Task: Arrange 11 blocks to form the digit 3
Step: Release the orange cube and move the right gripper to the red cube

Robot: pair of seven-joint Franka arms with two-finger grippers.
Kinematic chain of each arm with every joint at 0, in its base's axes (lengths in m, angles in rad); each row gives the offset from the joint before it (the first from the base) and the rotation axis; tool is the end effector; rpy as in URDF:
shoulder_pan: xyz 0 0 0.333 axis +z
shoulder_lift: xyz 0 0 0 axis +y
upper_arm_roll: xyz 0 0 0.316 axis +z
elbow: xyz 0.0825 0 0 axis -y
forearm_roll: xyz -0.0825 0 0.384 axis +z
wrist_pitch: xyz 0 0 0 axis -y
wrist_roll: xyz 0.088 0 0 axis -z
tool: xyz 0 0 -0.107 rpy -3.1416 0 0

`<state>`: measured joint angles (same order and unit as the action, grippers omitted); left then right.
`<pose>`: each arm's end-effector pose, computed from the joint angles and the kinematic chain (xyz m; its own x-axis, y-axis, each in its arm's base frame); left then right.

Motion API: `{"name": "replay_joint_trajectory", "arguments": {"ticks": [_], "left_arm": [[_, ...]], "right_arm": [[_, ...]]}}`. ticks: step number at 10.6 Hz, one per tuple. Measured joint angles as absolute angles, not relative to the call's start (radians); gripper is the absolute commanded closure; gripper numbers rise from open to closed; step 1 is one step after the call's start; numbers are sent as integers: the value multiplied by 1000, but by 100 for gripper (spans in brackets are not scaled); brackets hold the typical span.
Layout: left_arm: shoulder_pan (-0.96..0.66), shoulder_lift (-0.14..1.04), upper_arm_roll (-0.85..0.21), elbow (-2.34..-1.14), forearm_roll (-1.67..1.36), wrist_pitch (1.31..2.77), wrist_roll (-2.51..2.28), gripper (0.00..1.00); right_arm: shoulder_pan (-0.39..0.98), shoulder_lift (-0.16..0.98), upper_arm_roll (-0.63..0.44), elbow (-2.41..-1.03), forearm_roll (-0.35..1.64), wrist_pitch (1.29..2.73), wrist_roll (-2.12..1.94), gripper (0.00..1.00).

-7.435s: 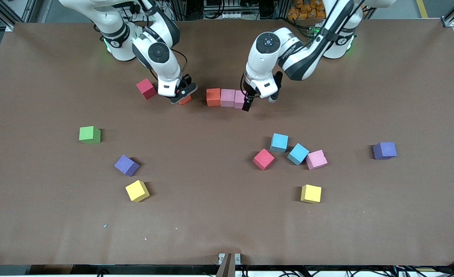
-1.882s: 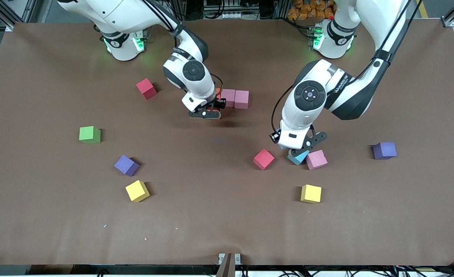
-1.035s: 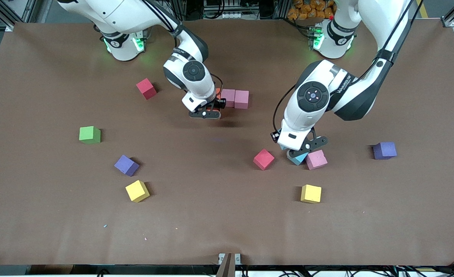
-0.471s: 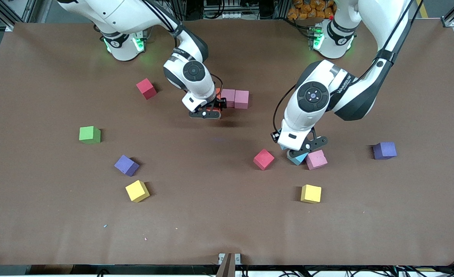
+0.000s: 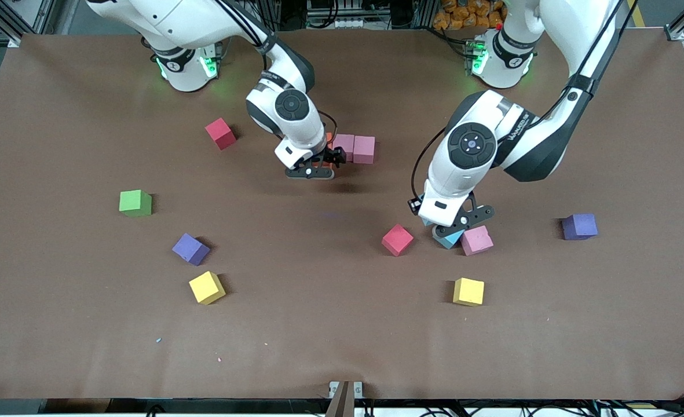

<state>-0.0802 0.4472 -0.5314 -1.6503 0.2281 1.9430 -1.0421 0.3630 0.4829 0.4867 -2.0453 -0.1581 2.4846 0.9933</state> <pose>0.5652 -0.3307 0.3744 0.9297 0.3636 -0.0585 0.3598 -0.9306 -0.0665 0.3986 0.4457 0.2291 0.9942 -0.0642 -0.0861 -0.0717 -0.9936 -0.0876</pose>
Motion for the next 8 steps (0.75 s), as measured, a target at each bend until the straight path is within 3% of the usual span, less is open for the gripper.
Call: {"name": "replay_joint_trajectory", "arguments": {"ticks": [5, 8], "left_arm": [[-80, 447, -531, -1649, 228, 1943, -1042, 98], [-79, 447, -531, -1647, 228, 1943, -1042, 98]], "right_arm": [[321, 371, 503, -1984, -158, 2259, 856, 0], [273, 337, 422, -1999, -158, 2210, 619, 0]]}}
